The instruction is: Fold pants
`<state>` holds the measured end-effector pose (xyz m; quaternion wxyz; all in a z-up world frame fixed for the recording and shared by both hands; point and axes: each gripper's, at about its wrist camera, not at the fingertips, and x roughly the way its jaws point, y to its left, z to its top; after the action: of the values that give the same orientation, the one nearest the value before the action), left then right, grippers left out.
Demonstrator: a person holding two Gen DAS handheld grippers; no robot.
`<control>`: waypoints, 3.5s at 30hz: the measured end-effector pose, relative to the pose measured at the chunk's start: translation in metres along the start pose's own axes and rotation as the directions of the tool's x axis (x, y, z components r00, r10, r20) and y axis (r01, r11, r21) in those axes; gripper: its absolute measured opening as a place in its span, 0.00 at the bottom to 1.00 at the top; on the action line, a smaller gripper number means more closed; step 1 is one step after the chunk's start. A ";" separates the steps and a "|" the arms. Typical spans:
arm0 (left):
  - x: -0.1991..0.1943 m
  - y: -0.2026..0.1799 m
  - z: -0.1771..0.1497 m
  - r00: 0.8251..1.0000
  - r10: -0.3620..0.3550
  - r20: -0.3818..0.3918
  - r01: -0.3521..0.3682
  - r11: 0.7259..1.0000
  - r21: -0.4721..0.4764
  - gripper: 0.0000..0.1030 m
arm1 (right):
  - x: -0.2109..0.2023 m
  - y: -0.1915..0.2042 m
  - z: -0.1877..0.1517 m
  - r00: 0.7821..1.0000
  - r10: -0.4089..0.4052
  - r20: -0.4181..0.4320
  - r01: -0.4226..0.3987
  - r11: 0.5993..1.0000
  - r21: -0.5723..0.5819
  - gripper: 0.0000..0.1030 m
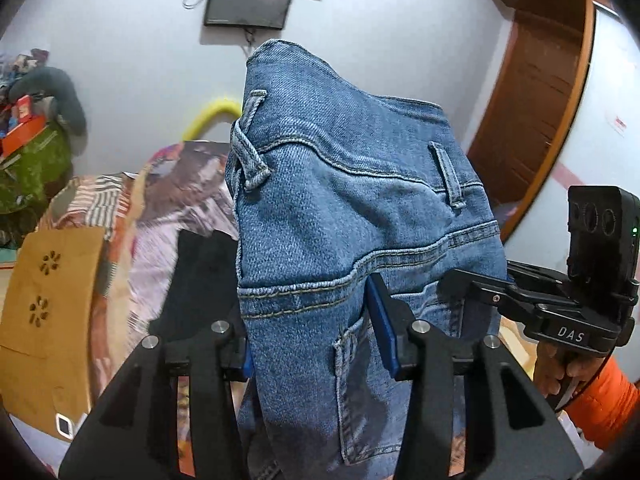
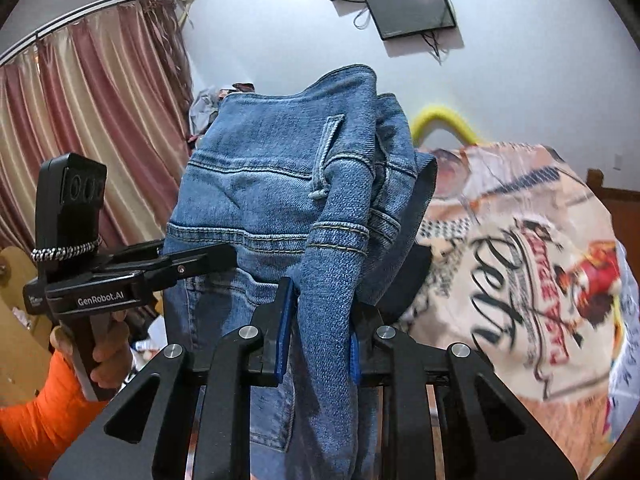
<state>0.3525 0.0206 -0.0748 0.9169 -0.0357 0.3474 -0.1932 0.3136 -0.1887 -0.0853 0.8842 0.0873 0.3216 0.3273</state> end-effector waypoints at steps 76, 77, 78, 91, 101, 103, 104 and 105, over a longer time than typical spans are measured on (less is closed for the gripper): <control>-0.219 -0.085 -0.054 0.807 0.275 0.522 -0.322 0.947 0.001 0.80 | -0.165 0.139 -0.002 0.898 -0.077 0.433 0.178 0.964 -0.198 0.52; -0.222 -0.087 -0.058 0.802 0.278 0.529 -0.326 0.945 -0.003 0.85 | -0.165 0.140 -0.004 0.896 -0.089 0.436 0.191 0.962 -0.196 0.55; -0.224 -0.089 -0.062 0.796 0.283 0.535 -0.329 0.944 -0.010 0.92 | -0.166 0.141 -0.007 0.893 -0.104 0.439 0.206 0.959 -0.193 0.57; -0.226 -0.103 -0.086 0.791 0.290 0.539 -0.333 0.943 -0.019 1.00 | -0.173 0.145 -0.015 0.869 -0.189 0.458 0.286 0.946 -0.153 0.99; -0.222 -0.107 -0.091 0.794 0.285 0.538 -0.338 0.941 -0.001 1.00 | -0.174 0.144 -0.026 0.870 -0.196 0.453 0.294 0.943 -0.157 0.99; -0.221 -0.105 -0.091 0.796 0.281 0.536 -0.331 0.943 -0.003 1.00 | -0.174 0.143 -0.026 0.869 -0.203 0.451 0.301 0.941 -0.156 0.99; -0.221 -0.105 -0.092 0.797 0.281 0.535 -0.330 0.944 -0.003 1.00 | -0.174 0.142 -0.026 0.871 -0.203 0.448 0.300 0.941 -0.155 0.99; -0.221 -0.105 -0.092 0.797 0.280 0.535 -0.330 0.944 -0.004 1.00 | -0.174 0.142 -0.026 0.871 -0.204 0.446 0.299 0.942 -0.152 0.99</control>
<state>0.1073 0.0137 0.0142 0.9964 0.0102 0.0740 -0.0409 0.1223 -0.1910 0.0349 0.9721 0.0167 0.0928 0.2148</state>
